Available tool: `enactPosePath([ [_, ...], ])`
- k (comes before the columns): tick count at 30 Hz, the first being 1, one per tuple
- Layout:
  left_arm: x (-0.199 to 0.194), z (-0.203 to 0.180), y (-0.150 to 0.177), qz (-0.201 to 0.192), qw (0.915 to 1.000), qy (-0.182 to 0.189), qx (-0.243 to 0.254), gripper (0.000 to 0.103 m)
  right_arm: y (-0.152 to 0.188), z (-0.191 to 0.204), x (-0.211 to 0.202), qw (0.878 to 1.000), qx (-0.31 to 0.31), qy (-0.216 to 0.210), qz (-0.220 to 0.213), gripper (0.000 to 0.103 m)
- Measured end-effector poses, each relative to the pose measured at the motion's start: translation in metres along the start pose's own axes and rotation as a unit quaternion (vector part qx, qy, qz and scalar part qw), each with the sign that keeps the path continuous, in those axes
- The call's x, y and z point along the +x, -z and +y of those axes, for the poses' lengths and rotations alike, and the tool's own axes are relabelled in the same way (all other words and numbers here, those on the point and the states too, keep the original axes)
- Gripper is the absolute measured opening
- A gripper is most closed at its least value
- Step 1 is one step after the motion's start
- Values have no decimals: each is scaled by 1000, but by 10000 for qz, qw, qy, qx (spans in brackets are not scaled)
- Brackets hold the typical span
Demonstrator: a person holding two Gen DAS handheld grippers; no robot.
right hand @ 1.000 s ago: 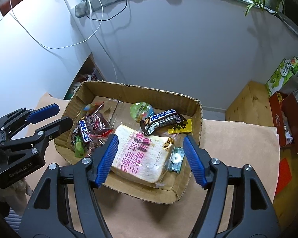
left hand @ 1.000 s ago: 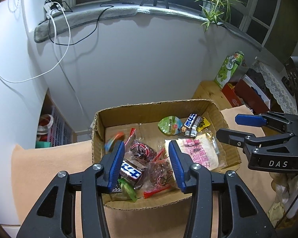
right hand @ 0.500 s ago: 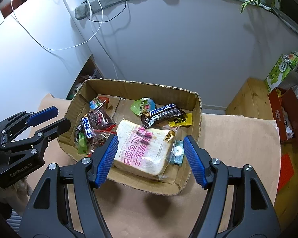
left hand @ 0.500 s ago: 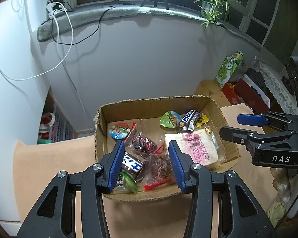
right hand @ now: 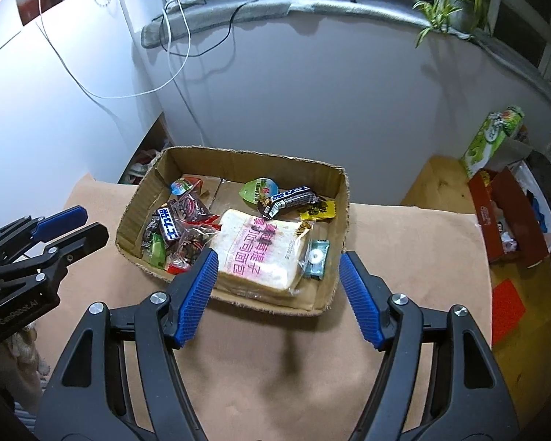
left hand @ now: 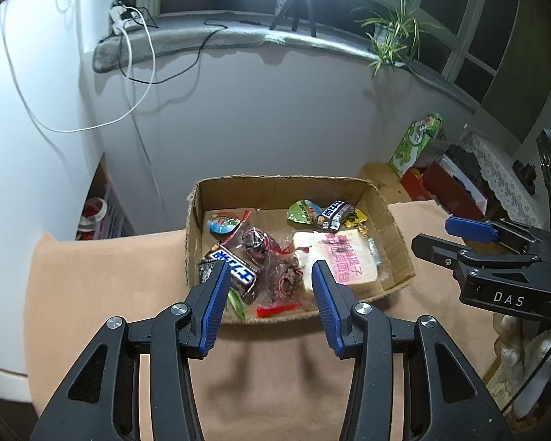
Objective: Organize snacks
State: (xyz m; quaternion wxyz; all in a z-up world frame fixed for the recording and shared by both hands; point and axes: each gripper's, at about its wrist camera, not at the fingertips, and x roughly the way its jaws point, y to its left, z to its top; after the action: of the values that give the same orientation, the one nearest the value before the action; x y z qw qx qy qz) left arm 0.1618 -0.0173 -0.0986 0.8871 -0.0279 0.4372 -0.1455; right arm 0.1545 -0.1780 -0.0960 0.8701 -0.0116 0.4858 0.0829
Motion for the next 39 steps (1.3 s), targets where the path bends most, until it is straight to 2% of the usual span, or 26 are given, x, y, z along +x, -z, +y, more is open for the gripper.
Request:
enactPosePath([
  [2, -9, -1, 3, -58, 10000, 29, -61, 45, 3, 2, -12, 9999, 16, 49, -115, 84],
  [8, -33, -4, 14, -214, 9996, -17, -206, 46, 10, 8, -38, 9988, -77, 343, -341, 84],
  [10, -43, -4, 16, -288, 9992, -74, -263, 56, 13, 10, -47, 9980, -122, 439, -430, 85],
  [14, -60, -4, 18, -449, 9982, -144, -360, 58, 18, 11, -62, 9972, -35, 464, -587, 93],
  [16, -66, -3, 19, -502, 9977, -221, -387, 65, 19, 10, -67, 9968, 2, 474, -646, 93],
  [27, -88, -6, 25, -700, 9956, -526, -319, 69, 19, 9, -81, 9954, 49, 581, -762, 93],
  [39, -97, -13, 23, -789, 9944, -622, -321, 70, 20, 8, -87, 9947, 42, 612, -821, 94],
])
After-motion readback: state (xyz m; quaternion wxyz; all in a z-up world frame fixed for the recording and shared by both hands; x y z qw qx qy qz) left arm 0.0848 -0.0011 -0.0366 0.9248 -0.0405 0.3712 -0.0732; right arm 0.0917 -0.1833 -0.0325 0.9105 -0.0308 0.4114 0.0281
